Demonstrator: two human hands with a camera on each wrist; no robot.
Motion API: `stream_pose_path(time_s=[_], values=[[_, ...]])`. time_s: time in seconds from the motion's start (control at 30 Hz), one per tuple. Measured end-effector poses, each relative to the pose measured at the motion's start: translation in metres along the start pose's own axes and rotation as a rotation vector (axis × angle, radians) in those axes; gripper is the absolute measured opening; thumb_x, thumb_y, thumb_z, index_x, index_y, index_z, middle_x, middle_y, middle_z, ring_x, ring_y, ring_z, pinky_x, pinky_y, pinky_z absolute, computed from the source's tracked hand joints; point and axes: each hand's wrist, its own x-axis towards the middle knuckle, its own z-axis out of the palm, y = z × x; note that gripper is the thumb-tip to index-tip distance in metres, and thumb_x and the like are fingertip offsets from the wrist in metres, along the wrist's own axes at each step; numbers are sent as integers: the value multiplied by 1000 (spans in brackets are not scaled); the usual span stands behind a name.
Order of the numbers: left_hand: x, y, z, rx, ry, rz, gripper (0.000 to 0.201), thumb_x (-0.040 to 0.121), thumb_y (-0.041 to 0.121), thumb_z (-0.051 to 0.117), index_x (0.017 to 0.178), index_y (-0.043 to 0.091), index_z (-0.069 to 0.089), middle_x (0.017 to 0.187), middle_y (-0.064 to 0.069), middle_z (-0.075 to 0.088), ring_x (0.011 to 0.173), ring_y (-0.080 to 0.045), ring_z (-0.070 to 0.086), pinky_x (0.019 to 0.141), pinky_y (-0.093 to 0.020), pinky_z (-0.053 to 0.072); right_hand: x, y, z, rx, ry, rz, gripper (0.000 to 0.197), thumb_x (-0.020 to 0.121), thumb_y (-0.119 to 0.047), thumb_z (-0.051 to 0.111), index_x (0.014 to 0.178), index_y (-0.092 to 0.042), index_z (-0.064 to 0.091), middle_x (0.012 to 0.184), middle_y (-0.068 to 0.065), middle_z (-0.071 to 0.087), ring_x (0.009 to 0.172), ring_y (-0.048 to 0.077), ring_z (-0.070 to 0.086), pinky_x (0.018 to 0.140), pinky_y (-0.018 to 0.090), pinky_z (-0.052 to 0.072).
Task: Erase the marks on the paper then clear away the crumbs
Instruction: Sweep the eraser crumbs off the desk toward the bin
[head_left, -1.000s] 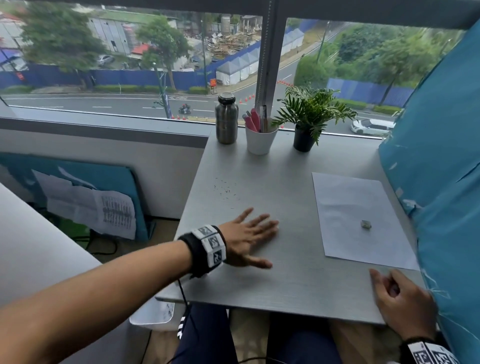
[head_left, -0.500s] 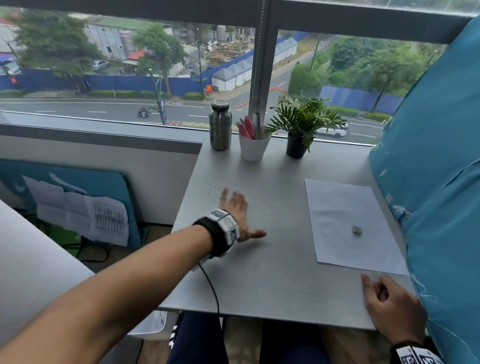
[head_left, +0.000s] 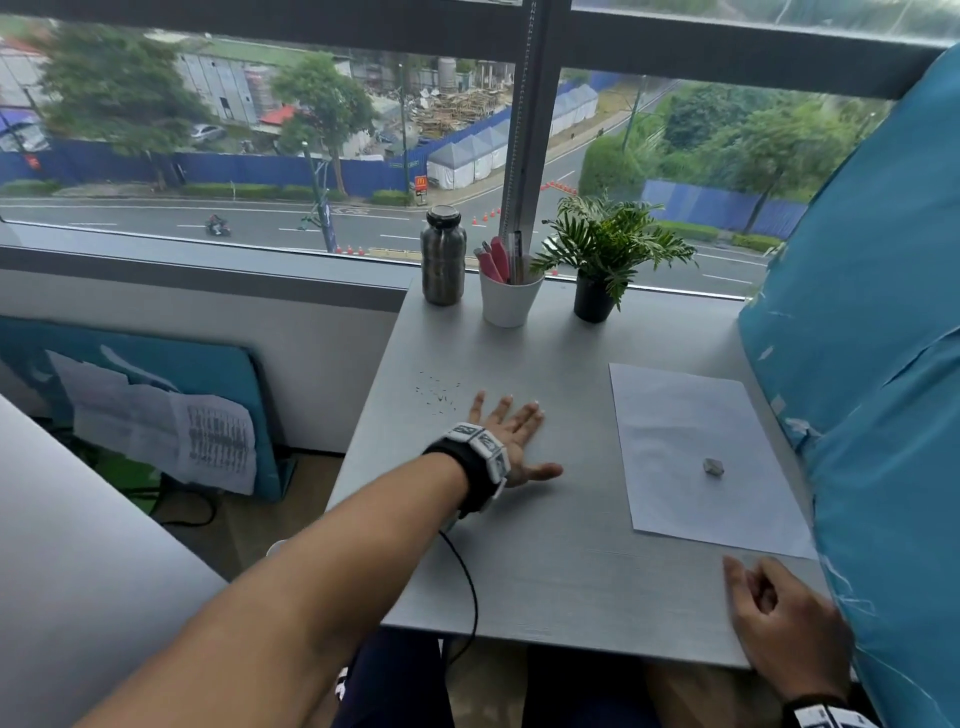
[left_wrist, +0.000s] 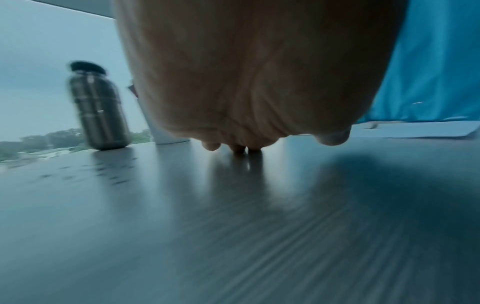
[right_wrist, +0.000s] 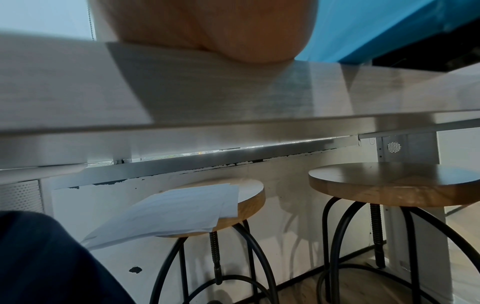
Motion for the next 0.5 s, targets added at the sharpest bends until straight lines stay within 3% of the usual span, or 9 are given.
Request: stream_pose_path(time_s=[0.13, 0.33, 0.43, 0.5], values=[[-9, -51, -1, -6, -12, -100, 94, 84, 83, 12, 155, 26, -12, 161, 11, -18, 149, -19, -17, 113, -53, -23, -1, -2, -2, 10, -7, -6, 45, 82, -34, 71, 57, -11, 42, 47, -7, 41, 52, 27, 41, 53, 30, 36], [-10, -108, -10, -200, 70, -44, 90, 91, 74, 21, 156, 20, -10, 163, 4, -15, 150, -13, -13, 120, -42, -11, -2, -8, -1, 31, 14, 44, 50, 79, -32, 74, 51, -11, 39, 43, 3, 46, 47, 30, 51, 51, 31, 42], [2, -139, -18, -290, 78, -104, 88, 94, 70, 24, 156, 18, -8, 163, 1, -13, 150, -15, -10, 121, -41, -4, -3, -11, -4, 39, 18, 19, 50, 80, -47, 56, 49, -13, 35, 39, 2, 40, 41, 28, 45, 46, 30, 41], [11, -152, -18, -285, 38, -107, 86, 94, 69, 24, 157, 20, -7, 164, 2, -13, 150, -15, -11, 122, -40, -4, -3, -10, -4, 38, 20, 3, 49, 78, -47, 53, 49, -12, 36, 39, 2, 39, 40, 26, 43, 46, 29, 40]])
